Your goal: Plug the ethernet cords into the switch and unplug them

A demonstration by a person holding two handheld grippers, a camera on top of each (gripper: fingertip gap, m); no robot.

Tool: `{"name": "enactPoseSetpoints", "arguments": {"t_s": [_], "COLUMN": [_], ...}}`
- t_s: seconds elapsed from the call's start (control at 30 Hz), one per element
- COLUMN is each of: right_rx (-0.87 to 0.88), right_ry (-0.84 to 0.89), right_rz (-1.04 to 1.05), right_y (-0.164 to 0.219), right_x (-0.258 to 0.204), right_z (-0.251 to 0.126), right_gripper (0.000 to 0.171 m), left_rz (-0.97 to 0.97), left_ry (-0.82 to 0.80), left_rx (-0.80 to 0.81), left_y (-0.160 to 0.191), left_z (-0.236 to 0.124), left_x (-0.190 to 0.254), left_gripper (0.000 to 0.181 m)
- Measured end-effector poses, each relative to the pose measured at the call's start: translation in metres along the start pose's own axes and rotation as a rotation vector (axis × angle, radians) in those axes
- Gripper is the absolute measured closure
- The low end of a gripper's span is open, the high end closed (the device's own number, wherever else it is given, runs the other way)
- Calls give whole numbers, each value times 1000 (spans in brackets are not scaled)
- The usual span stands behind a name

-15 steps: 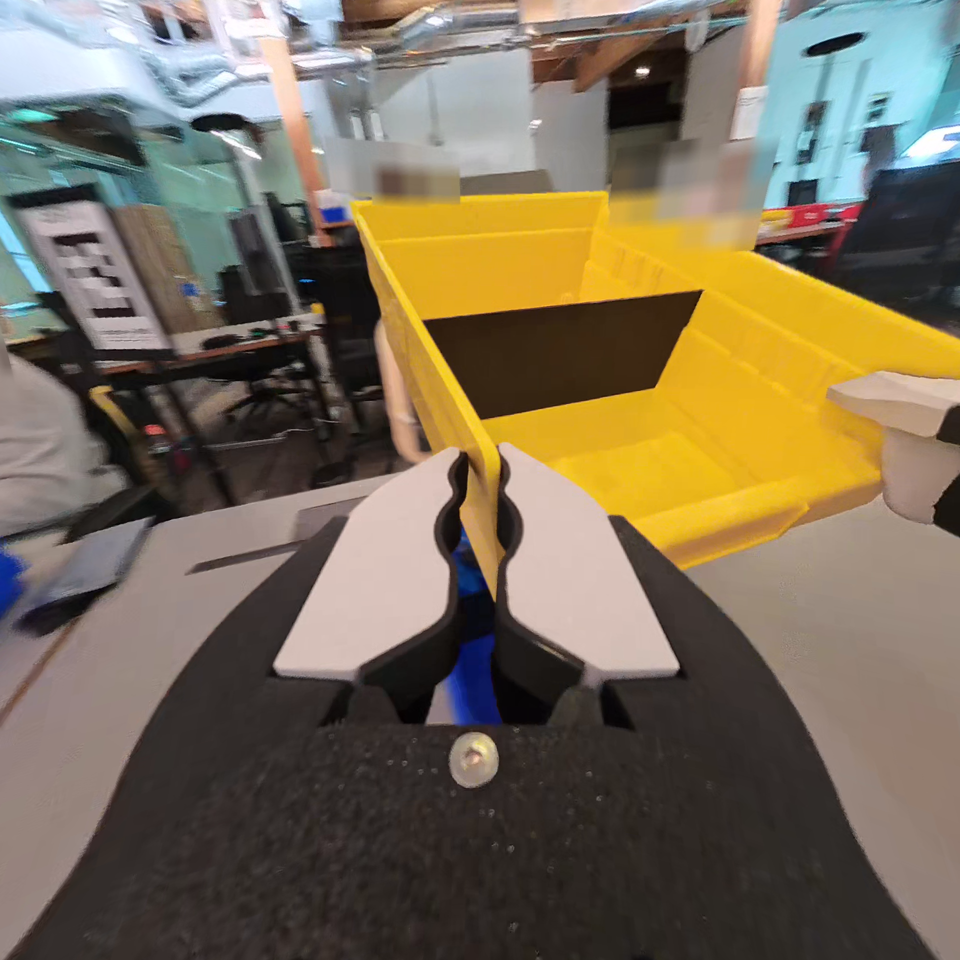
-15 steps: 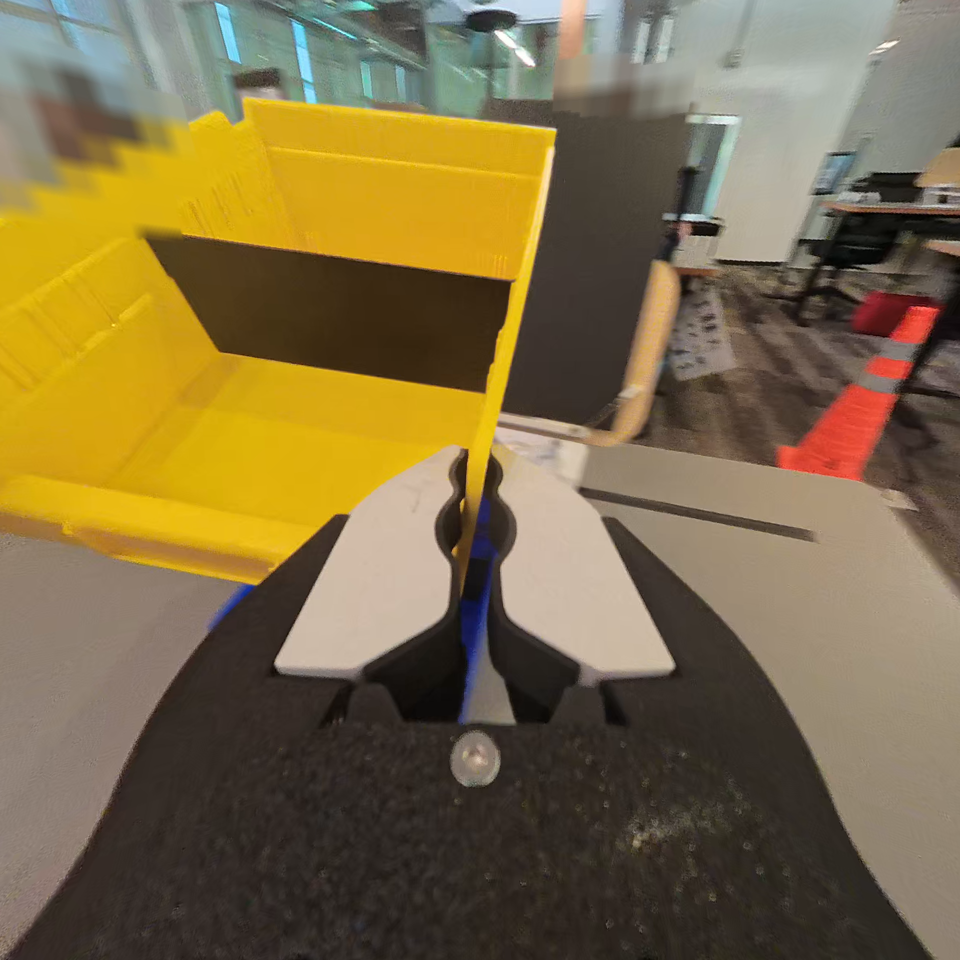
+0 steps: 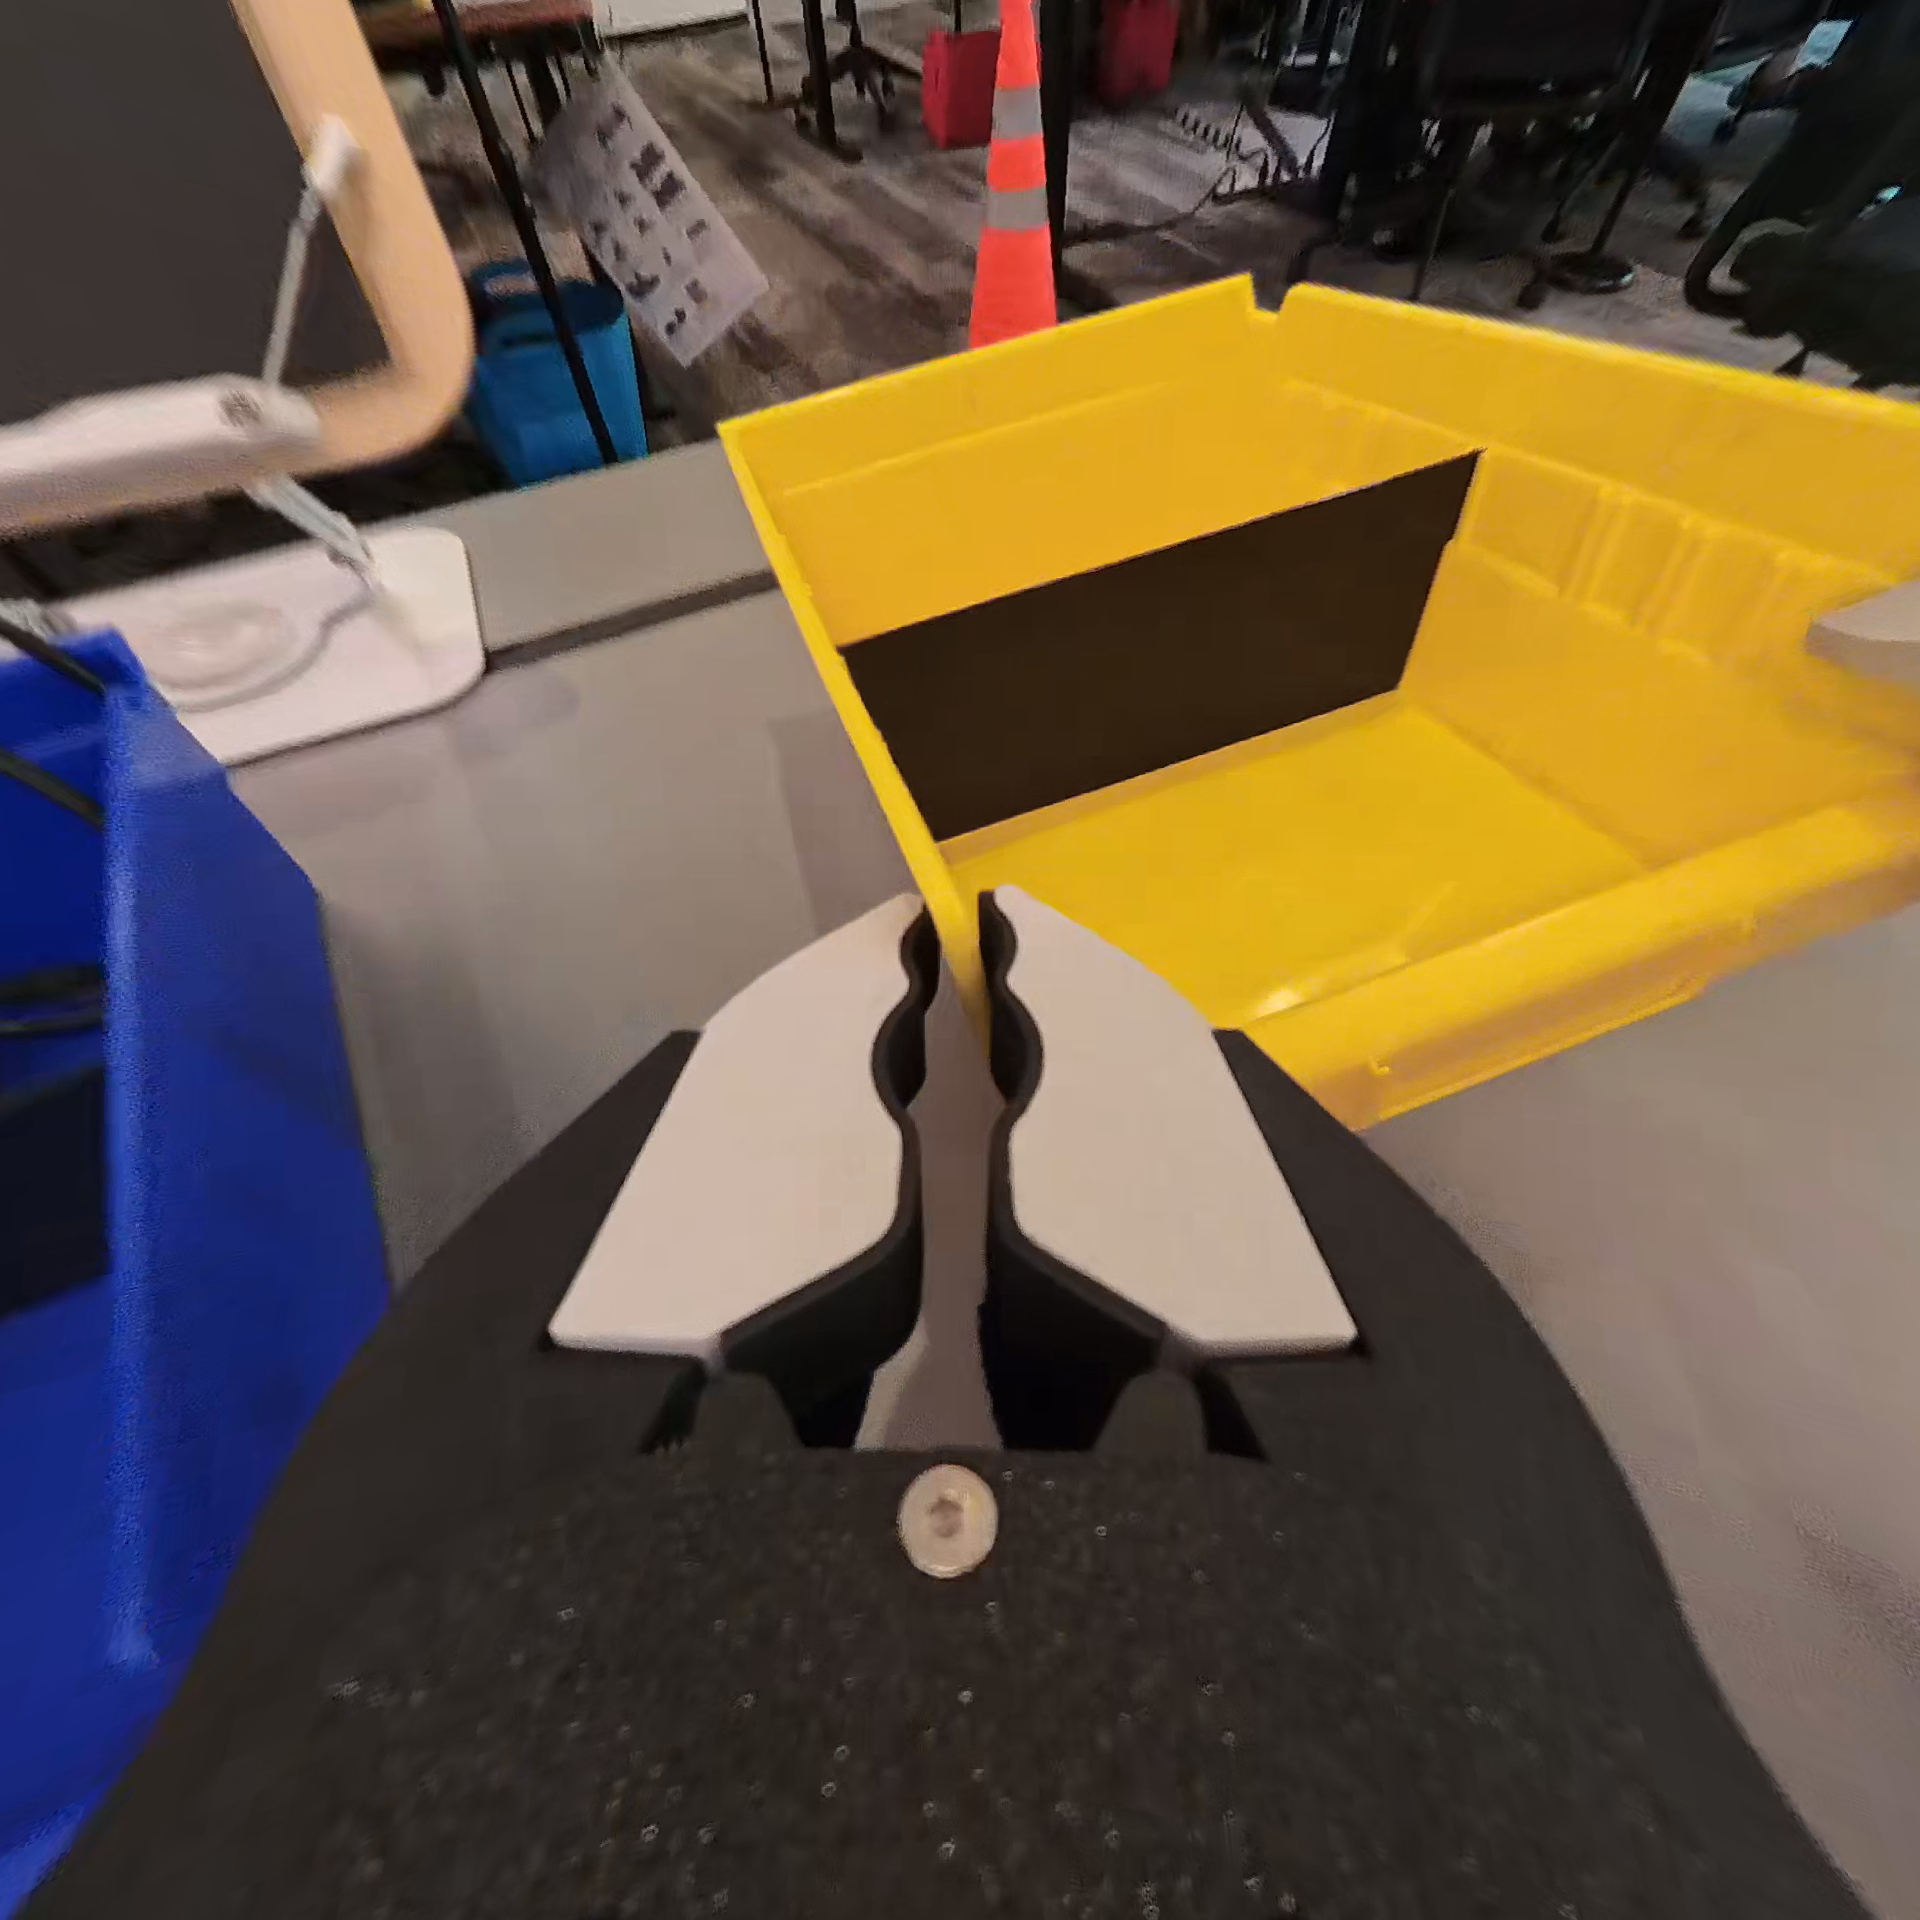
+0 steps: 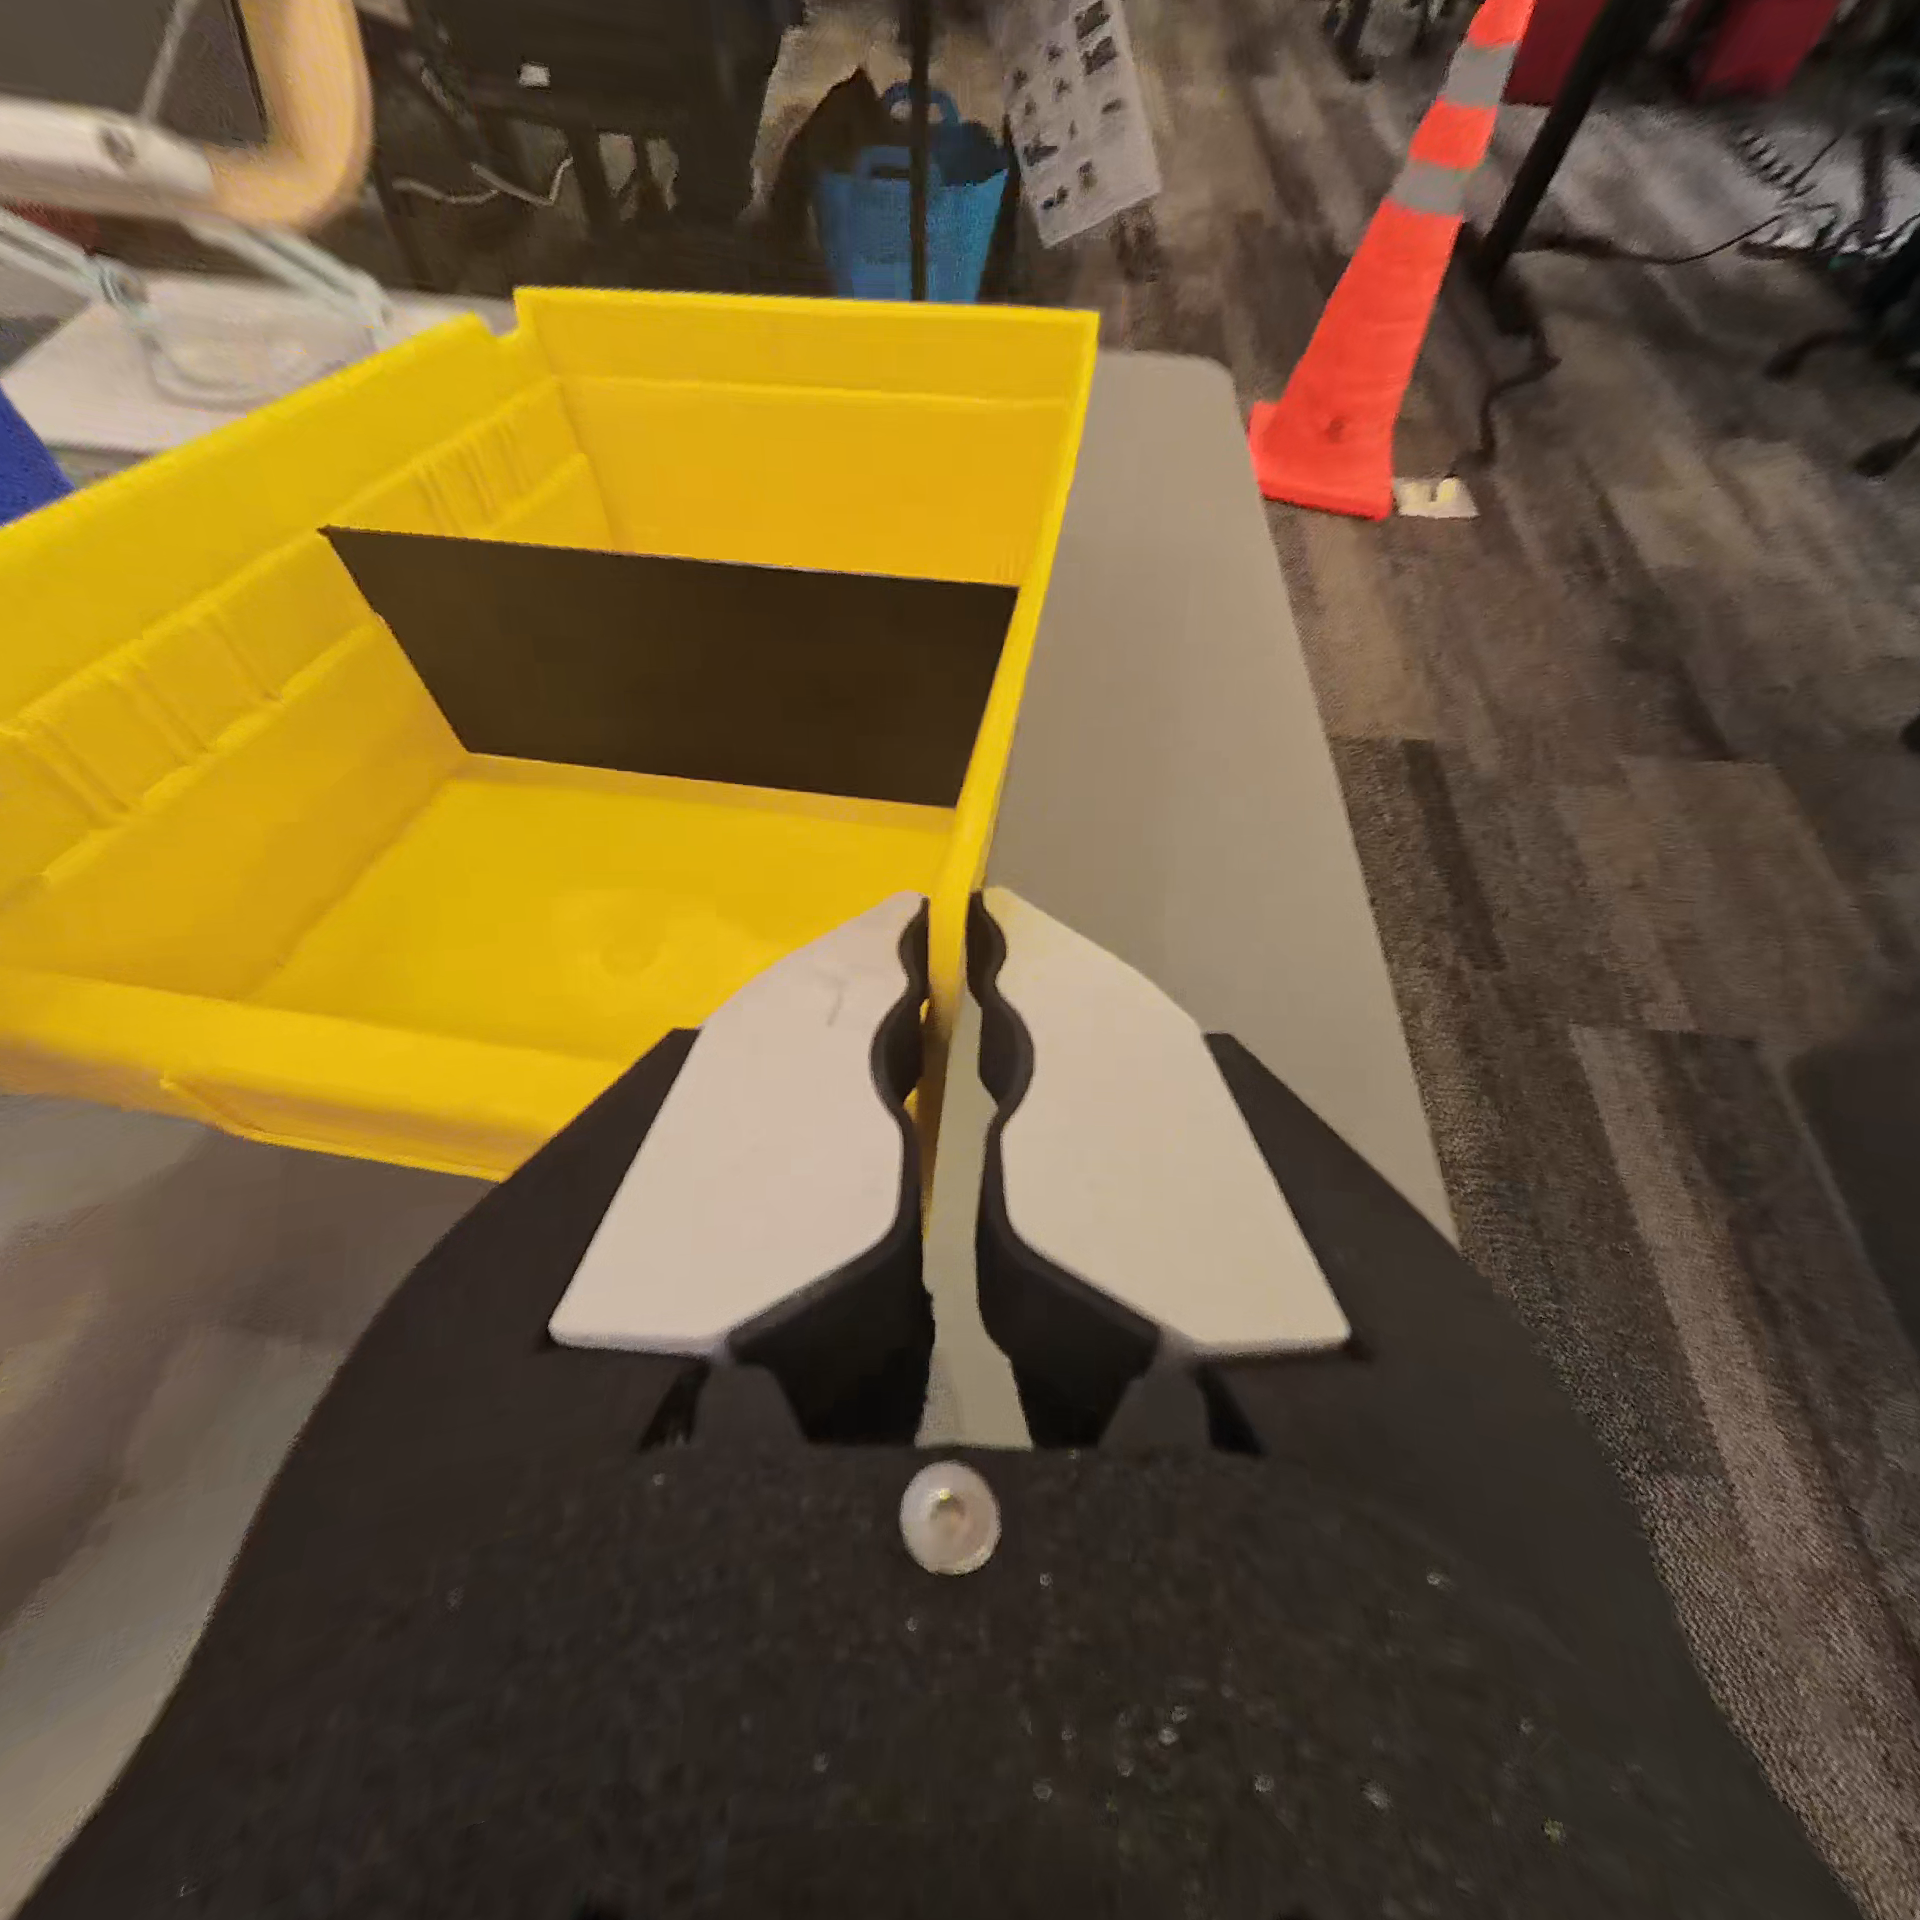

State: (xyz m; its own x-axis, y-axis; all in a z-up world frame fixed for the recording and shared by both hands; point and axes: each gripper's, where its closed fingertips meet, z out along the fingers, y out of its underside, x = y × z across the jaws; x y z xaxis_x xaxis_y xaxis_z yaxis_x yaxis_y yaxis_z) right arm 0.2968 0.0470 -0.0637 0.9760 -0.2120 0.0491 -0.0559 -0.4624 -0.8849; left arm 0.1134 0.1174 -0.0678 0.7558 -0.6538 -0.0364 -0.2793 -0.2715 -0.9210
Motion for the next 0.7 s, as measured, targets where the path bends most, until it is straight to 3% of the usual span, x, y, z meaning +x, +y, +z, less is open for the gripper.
{"name": "enactPoseSetpoints", "arguments": {"t_s": [0.2,0.33,0.4,0.43,0.57,0.7], "right_rx": [-58,-23,-23,1,108,210], "right_ry": [-88,-82,-23,13,112,-77], "right_rz": [-23,25,-41,-80,-182,-198], "right_y": [69,68,63,55,11,-28], "right_x": [-9,-8,-1,2,-10,-113], "right_z": [25,29,23,16,-26,-50], "right_gripper": [166,167,142,133,130,125], "left_rz": [-6,20,54,86,118,-48], "left_ry": [-32,56,95,101,52,-91], "left_rx": [-43,-9,14,46,126,181], "left_y": [58,64,56,49,22,22], "left_z": [-5,-12,-26,-38,-101,-164], "left_x": [9,21,18,10,-59,-163], "left_gripper": [172,162,154,149,148,153]}}
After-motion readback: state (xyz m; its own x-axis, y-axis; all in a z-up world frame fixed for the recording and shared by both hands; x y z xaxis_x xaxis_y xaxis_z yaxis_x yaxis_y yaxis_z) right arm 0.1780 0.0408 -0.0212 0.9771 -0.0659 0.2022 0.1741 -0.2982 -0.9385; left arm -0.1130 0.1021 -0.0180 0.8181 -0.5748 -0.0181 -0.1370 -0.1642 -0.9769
